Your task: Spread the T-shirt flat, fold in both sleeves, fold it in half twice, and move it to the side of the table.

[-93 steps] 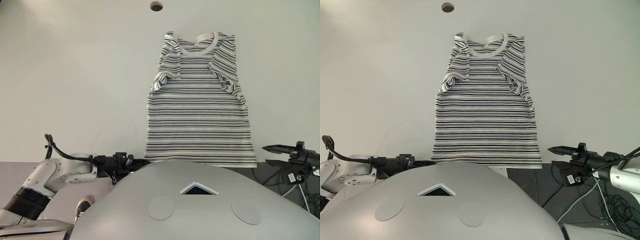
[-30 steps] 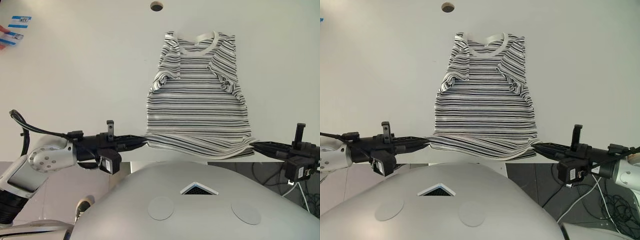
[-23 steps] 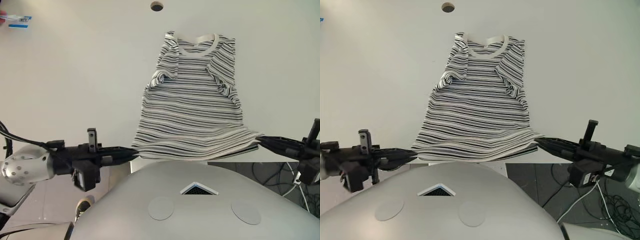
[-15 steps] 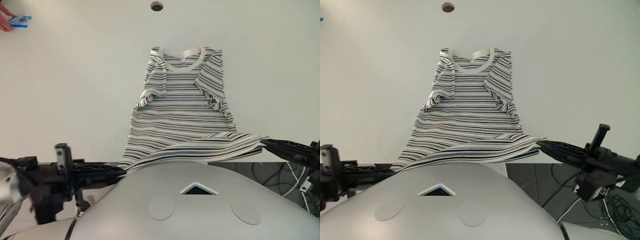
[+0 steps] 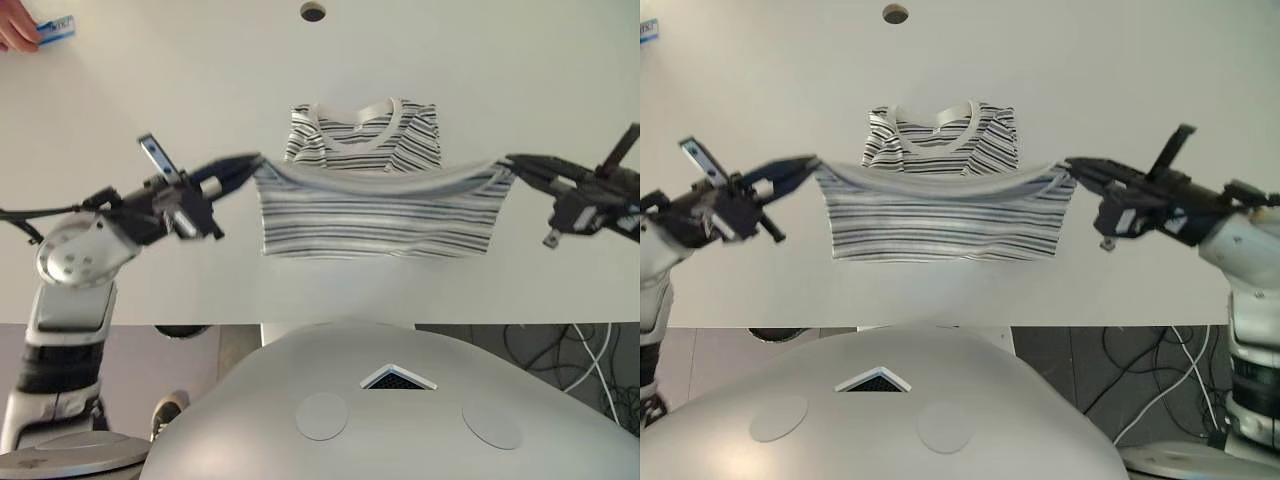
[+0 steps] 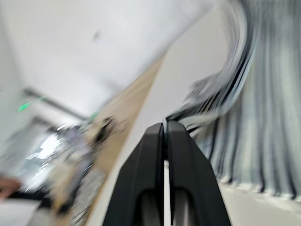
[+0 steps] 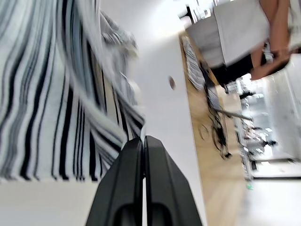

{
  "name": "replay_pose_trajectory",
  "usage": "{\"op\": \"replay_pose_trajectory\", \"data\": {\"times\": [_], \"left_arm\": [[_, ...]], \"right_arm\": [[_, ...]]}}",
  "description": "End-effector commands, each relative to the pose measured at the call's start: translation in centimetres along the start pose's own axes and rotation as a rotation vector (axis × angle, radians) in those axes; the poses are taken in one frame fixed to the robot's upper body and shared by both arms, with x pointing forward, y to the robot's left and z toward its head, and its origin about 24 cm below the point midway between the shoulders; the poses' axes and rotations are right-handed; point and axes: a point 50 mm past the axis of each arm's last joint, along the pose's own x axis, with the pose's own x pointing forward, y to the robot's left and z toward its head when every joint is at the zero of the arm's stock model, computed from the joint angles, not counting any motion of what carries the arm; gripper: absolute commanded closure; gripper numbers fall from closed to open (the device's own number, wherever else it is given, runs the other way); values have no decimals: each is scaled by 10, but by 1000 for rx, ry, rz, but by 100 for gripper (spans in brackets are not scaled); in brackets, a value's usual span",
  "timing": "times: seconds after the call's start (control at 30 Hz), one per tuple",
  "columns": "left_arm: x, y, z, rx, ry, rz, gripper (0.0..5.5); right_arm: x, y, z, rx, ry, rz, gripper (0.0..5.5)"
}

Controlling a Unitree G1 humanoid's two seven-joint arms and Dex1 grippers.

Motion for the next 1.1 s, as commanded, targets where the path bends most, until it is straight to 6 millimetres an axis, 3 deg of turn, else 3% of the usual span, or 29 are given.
{"op": "replay_pose_trajectory", "data": {"times": [0.03,0.27,0.33,0.47,0.57,0.7,0.8,0.9,0.97,1.1], "left_arm": [[21,3,-25,55,90,94,550],[45,-15,-63,117,186,8,550],[49,-32,-76,136,231,-99,506],[59,-45,-94,161,284,-155,434],[62,-49,-101,154,300,-133,386],[65,-37,-105,119,308,6,323],[68,-18,-98,146,271,193,270],[70,6,-73,194,141,420,270],[68,17,-51,230,39,551,270],[65,21,-13,281,-112,689,270]], "right_arm": [[37,-20,-16,-7,56,-44,547],[89,-20,-39,5,86,46,547],[107,-11,-45,33,98,111,550],[132,2,-51,112,117,158,468],[141,1,-55,162,121,71,419],[143,-11,-64,255,144,-134,353],[138,-35,-72,396,164,-403,325],[129,-50,-62,459,48,-532,325],[127,-52,-47,443,-66,-517,325],[137,-32,-24,336,-157,-261,325]]}}
